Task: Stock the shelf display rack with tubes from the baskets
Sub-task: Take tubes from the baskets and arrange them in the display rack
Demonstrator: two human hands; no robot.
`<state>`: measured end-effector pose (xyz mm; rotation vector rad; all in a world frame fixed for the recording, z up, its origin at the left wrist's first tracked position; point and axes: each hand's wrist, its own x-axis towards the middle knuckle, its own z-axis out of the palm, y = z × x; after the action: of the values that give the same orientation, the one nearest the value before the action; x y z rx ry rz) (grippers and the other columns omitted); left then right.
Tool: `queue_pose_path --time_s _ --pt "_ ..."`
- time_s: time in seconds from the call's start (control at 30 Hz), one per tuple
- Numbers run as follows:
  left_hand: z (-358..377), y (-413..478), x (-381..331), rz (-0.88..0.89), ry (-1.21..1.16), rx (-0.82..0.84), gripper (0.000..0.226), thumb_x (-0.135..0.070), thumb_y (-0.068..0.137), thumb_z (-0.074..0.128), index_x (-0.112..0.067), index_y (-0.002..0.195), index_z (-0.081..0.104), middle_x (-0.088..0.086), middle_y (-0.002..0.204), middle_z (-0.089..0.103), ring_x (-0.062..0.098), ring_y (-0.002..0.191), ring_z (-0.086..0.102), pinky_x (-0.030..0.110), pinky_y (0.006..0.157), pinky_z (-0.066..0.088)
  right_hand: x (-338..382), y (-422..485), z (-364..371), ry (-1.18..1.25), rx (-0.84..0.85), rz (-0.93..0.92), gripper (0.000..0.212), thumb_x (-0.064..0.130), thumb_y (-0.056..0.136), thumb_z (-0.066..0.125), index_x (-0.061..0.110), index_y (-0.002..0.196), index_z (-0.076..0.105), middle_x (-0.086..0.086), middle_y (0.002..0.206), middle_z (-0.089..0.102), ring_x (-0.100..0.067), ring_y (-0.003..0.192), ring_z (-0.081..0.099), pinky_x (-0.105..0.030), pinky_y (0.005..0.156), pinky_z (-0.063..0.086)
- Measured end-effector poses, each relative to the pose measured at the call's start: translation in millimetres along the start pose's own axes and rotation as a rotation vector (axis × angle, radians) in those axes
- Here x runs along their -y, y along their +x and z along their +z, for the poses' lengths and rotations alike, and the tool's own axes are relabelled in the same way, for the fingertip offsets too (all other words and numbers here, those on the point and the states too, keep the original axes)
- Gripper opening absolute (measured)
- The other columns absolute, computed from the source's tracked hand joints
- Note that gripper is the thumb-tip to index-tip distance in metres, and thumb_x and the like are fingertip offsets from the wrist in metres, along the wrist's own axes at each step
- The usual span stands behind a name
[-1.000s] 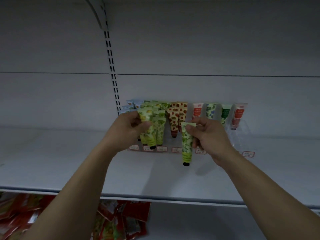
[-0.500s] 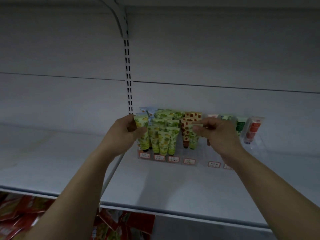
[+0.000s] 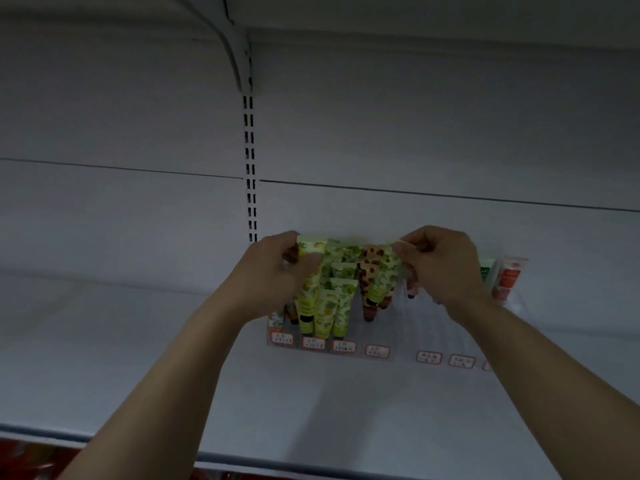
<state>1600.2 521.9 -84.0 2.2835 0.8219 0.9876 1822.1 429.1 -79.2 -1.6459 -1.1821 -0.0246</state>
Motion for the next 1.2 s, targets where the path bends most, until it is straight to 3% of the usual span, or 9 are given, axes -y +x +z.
queue_pose_path --time_s 0.1,0.2,0.33,0.5,0.63,0.77,1.0,1.13,1.2 --pt "1.9 10.7 -6.0 0.047 -0.026 -0.052 0.020 -0.037 0.098 0.048 -0.020 0.088 0.052 0.000 0.088 0.060 0.017 0.082 0.060 0.030 0.067 0.046 9.9 20.3 -7.4 -0.109 -0.022 -0.097 0.014 0.024 0.089 0.064 0.015 0.079 0.066 0.002 0.076 0.066 -0.015 0.070 0.060 -0.023 0.061 0.043" --pt "7.6 23.1 -9.1 0.082 -0.092 -0.107 0.019 -0.034 0.099 0.045 -0.016 0.096 0.051 0.000 0.094 0.067 0.019 0.081 0.062 0.040 0.068 0.050 20.2 41.4 -10.7 -0.135 0.004 -0.163 0.014 0.024 0.090 0.062 0.012 0.083 0.064 -0.007 0.080 0.068 -0.024 0.075 0.063 -0.035 0.070 0.052" --pt "20.7 38.8 -10.3 0.121 -0.148 -0.200 0.023 -0.036 0.098 0.049 -0.017 0.106 0.058 -0.003 0.093 0.067 0.015 0.081 0.062 0.038 0.066 0.052 28.3 61.9 -3.2 -0.107 -0.026 -0.236 0.015 0.023 0.087 0.067 0.011 0.080 0.067 -0.007 0.075 0.069 -0.022 0.071 0.066 -0.043 0.073 0.056" --pt "34.0 55.1 -9.6 0.168 -0.208 -0.285 0.017 -0.033 0.094 0.055 -0.023 0.104 0.064 -0.007 0.089 0.066 -0.001 0.078 0.060 0.017 0.061 0.047 24.2 85.1 8.6 0.006 -0.103 -0.185 0.013 0.021 0.086 0.069 0.009 0.080 0.069 -0.004 0.075 0.067 -0.021 0.075 0.066 -0.044 0.074 0.057" --pt "41.9 60.9 -5.2 0.136 -0.256 -0.304 0.027 -0.041 0.093 0.056 -0.019 0.104 0.066 -0.002 0.090 0.070 0.017 0.077 0.066 0.045 0.068 0.056 16.8 91.5 20.6 -0.027 -0.043 -0.205 0.012 0.018 0.086 0.069 0.008 0.079 0.068 -0.007 0.076 0.068 -0.023 0.073 0.067 -0.044 0.072 0.058" --pt "44.4 66.2 -0.8 0.111 -0.298 -0.322 0.019 -0.033 0.095 0.056 -0.019 0.105 0.065 -0.003 0.094 0.070 0.013 0.082 0.065 0.044 0.073 0.053 2.5 95.5 24.9 -0.016 0.007 -0.147 0.018 0.018 0.086 0.069 0.016 0.070 0.062 -0.005 0.071 0.064 -0.027 0.073 0.066 -0.047 0.072 0.057" --pt "45.8 69.3 8.7 0.038 -0.318 -0.331 0.023 -0.030 0.099 0.050 -0.009 0.099 0.058 0.018 0.091 0.067 0.030 0.081 0.065 0.052 0.069 0.053 -9.2 93.9 13.8 -0.133 0.099 -0.165 0.020 0.016 0.089 0.065 0.020 0.073 0.054 -0.007 0.074 0.061 -0.031 0.077 0.064 -0.049 0.074 0.056" --pt "42.6 67.3 7.8 0.064 -0.285 -0.315 0.025 -0.032 0.098 0.049 -0.008 0.096 0.054 0.017 0.086 0.064 0.027 0.071 0.061 0.040 0.061 0.050 -2.0 84.9 7.7 -0.337 0.248 -0.210 0.015 0.018 0.083 0.072 0.009 0.092 0.065 -0.009 0.084 0.069 -0.026 0.079 0.067 -0.042 0.078 0.054" --pt "39.4 65.4 -0.8 0.127 -0.262 -0.284 0.019 -0.028 0.099 0.050 -0.010 0.099 0.056 0.006 0.091 0.066 0.014 0.085 0.065 0.036 0.071 0.054 7.4 82.4 5.6 -0.334 0.237 -0.206 0.011 0.015 0.079 0.074 0.011 0.087 0.068 -0.008 0.081 0.070 -0.025 0.077 0.067 -0.041 0.077 0.054"
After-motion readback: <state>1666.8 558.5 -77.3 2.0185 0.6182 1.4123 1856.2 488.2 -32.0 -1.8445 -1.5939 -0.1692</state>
